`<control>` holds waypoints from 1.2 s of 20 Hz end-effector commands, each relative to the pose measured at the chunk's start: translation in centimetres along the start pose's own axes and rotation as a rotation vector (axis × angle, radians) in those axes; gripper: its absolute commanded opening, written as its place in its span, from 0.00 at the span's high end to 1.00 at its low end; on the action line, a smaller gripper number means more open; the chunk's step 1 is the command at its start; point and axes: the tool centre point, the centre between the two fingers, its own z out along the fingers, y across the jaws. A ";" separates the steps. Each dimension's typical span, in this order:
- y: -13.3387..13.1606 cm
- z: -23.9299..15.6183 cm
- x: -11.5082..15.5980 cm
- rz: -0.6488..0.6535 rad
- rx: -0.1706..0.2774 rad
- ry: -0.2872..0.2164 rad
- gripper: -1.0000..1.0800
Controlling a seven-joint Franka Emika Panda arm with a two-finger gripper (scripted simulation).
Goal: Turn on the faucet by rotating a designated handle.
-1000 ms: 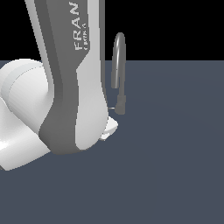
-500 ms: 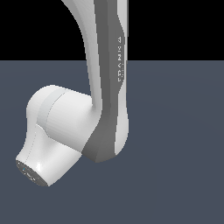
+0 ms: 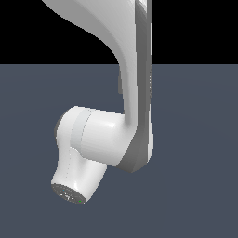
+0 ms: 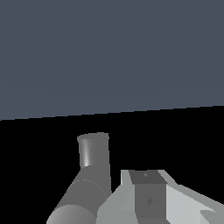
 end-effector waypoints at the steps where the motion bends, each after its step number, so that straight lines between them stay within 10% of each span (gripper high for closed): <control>1: -0.1 0.4 0.4 -0.026 -0.025 -0.004 1.00; 24: 1.0 1.1 -2.4 -0.069 -0.064 -0.011 1.00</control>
